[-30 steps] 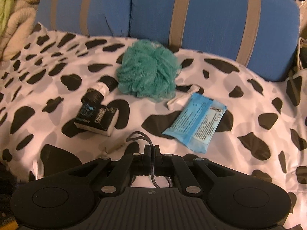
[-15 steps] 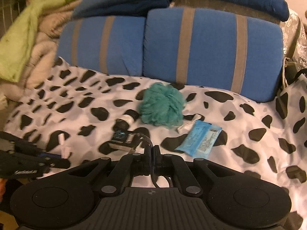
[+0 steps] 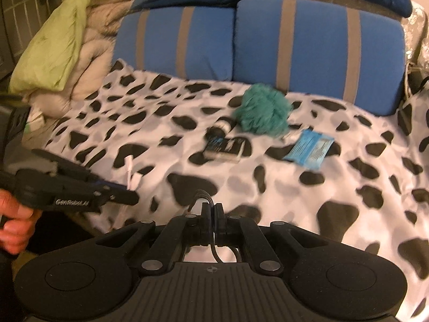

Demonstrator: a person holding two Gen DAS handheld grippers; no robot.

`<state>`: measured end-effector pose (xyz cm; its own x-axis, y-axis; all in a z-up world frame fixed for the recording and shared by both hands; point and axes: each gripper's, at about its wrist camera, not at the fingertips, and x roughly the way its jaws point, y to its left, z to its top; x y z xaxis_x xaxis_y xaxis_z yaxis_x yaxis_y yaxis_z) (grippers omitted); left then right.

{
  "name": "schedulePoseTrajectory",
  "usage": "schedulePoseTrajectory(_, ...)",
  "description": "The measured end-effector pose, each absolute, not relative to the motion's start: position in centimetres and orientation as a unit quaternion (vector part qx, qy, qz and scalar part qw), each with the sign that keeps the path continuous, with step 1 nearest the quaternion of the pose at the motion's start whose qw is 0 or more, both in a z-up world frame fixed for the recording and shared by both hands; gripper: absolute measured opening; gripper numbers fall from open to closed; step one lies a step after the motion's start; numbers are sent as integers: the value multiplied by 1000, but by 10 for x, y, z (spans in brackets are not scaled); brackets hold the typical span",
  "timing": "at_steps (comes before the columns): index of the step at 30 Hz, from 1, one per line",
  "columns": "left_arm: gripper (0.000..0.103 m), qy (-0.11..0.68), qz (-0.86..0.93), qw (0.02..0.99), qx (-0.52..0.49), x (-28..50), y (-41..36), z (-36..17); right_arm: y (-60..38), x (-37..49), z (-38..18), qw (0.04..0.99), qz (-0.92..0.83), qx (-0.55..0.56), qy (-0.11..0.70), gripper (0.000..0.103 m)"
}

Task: Organize soft objects
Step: 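Lift the strap with the right tool while the left tool carries the cable toward the box, then open the left tool over the box while the right tool drops the strap inside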

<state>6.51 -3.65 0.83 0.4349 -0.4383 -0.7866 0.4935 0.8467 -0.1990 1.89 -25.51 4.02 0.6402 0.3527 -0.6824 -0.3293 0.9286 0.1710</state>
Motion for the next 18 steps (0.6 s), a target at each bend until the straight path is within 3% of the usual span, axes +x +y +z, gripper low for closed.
schedulePoseTrajectory(18,5,565,-283,775,23,29,-30,-19,-203,-26,10,832,244,-41,497,4)
